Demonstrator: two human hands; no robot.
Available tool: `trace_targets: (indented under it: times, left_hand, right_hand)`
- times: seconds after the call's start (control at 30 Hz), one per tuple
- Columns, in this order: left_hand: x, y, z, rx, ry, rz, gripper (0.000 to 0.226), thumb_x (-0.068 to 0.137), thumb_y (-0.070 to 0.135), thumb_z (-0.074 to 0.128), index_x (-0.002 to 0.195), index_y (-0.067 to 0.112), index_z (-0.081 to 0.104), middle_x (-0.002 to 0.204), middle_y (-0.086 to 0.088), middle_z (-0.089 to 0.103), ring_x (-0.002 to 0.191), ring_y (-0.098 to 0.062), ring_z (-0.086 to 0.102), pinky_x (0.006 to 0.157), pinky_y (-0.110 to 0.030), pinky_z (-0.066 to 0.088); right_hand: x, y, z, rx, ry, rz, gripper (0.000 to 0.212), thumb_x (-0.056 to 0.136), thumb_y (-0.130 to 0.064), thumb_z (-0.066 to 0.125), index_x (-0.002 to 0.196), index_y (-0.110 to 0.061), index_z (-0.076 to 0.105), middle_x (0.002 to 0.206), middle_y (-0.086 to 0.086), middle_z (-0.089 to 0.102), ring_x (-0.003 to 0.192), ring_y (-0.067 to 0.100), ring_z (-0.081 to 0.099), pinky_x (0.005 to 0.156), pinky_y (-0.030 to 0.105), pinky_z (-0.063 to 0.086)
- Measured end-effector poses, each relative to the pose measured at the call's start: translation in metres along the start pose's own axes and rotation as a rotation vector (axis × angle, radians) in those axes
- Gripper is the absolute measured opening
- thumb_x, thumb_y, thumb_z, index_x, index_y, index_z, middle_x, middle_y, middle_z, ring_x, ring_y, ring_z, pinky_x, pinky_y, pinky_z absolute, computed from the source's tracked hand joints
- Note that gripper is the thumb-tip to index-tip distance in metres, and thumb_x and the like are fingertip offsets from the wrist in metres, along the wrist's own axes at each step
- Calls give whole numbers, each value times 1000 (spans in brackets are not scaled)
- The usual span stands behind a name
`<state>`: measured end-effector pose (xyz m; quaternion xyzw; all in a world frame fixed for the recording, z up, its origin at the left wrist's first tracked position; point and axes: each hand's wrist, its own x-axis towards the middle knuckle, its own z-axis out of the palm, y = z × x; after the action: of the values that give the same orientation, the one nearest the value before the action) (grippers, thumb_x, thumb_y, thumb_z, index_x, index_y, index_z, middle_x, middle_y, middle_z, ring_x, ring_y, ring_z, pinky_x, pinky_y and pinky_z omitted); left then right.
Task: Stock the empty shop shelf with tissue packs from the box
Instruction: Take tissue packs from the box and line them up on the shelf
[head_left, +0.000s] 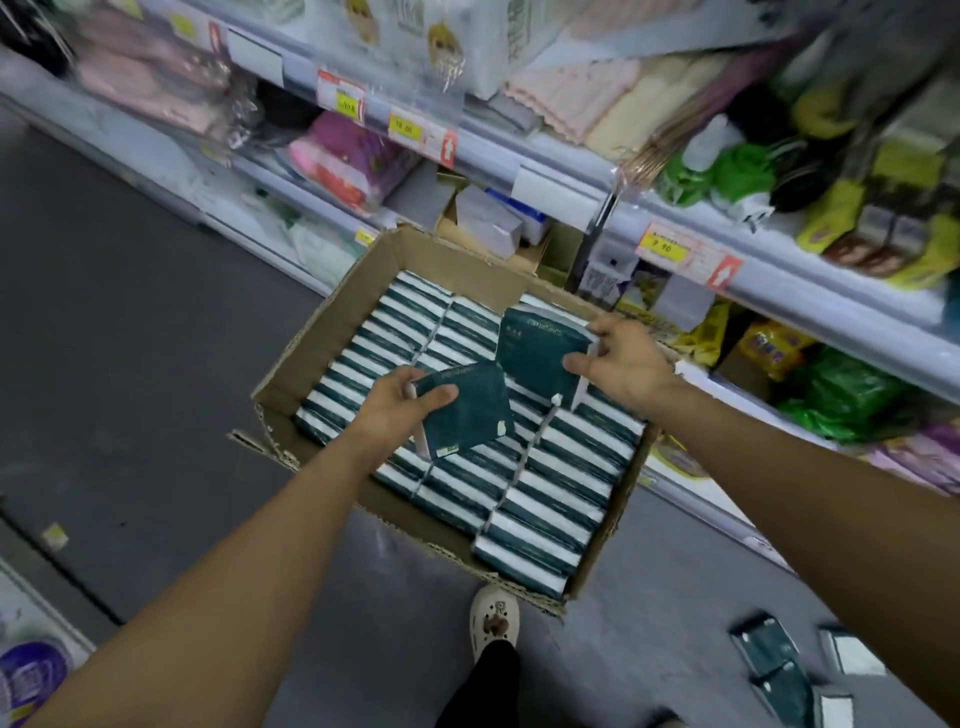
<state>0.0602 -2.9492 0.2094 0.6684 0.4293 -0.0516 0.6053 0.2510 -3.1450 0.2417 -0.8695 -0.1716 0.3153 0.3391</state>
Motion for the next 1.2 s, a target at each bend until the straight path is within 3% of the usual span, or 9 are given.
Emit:
trace_targets:
  times: [0.13, 0.33, 0.47, 0.6, 0.83, 0.9, 0.97, 1.03, 1.2]
  left_hand:
    - [-49, 45, 32, -3, 62, 175, 33, 92, 34, 67, 121, 23, 56, 90, -9, 59, 77, -18, 65, 57, -21, 52]
    - [-131, 99, 105, 15, 59, 345, 20, 90, 36, 69, 106, 24, 69, 101, -29, 65, 83, -39, 69, 73, -53, 58]
    - [-188, 136, 175, -40, 45, 436, 12, 90, 31, 69, 98, 23, 68, 103, -17, 69, 89, -29, 69, 81, -48, 58]
    - [-238, 169, 246, -42, 3, 546, 21, 91, 31, 68, 105, 16, 68, 107, -10, 68, 92, -24, 68, 71, -35, 56]
    - [-317, 238, 353, -24, -89, 749, 17, 89, 36, 68, 99, 22, 71, 103, -7, 71, 92, -22, 69, 71, -34, 57]
    - [-334, 262, 379, -17, -107, 804, 17, 90, 34, 69, 100, 21, 71, 103, -7, 71, 93, -23, 69, 72, -35, 56]
    - [-347, 288, 403, -19, -132, 841, 15, 89, 32, 70, 99, 21, 72, 101, -8, 72, 94, -24, 69, 73, -34, 56]
    - [-357, 315, 427, -33, -162, 864, 15, 88, 32, 71, 98, 22, 72, 101, -9, 72, 93, -23, 69, 68, -30, 56]
    - [-366, 373, 482, -66, -155, 936, 17, 89, 33, 70, 100, 19, 70, 94, -5, 67, 75, -14, 64, 45, -14, 43]
  right_hand:
    - [-53, 7, -58, 127, 101, -118, 53, 87, -21, 72, 134, -21, 48, 108, -1, 57, 92, 17, 58, 89, 33, 49]
    - [-148, 45, -166, 168, 176, -265, 30, 88, -16, 70, 113, -31, 62, 92, 0, 62, 86, 23, 62, 72, 30, 51]
    - [-222, 77, -241, 152, 241, -331, 29, 89, -14, 69, 116, -25, 63, 70, 0, 52, 62, 10, 52, 59, 17, 41]
    - [-292, 117, -316, 143, 295, -391, 31, 88, -14, 71, 114, -28, 63, 72, 9, 58, 62, 12, 55, 61, 30, 49]
    - [-392, 169, -433, 173, 447, -431, 32, 88, -10, 69, 118, -18, 65, 82, 18, 65, 68, 12, 58, 52, 21, 47]
    - [-413, 181, -462, 180, 505, -447, 30, 88, -12, 70, 117, -19, 66, 86, 23, 64, 73, 20, 61, 54, 22, 49]
    - [-431, 192, -492, 168, 571, -465, 27, 88, -12, 69, 112, -23, 66, 86, 23, 65, 70, 15, 63, 58, 27, 53]
    - [-446, 203, -524, 176, 655, -469, 26, 88, -8, 68, 110, -23, 66, 84, 26, 63, 63, 12, 60, 56, 28, 55]
    - [-455, 238, -599, 158, 900, -416, 29, 88, -3, 66, 107, -24, 65, 86, 21, 61, 76, 29, 63, 57, 30, 59]
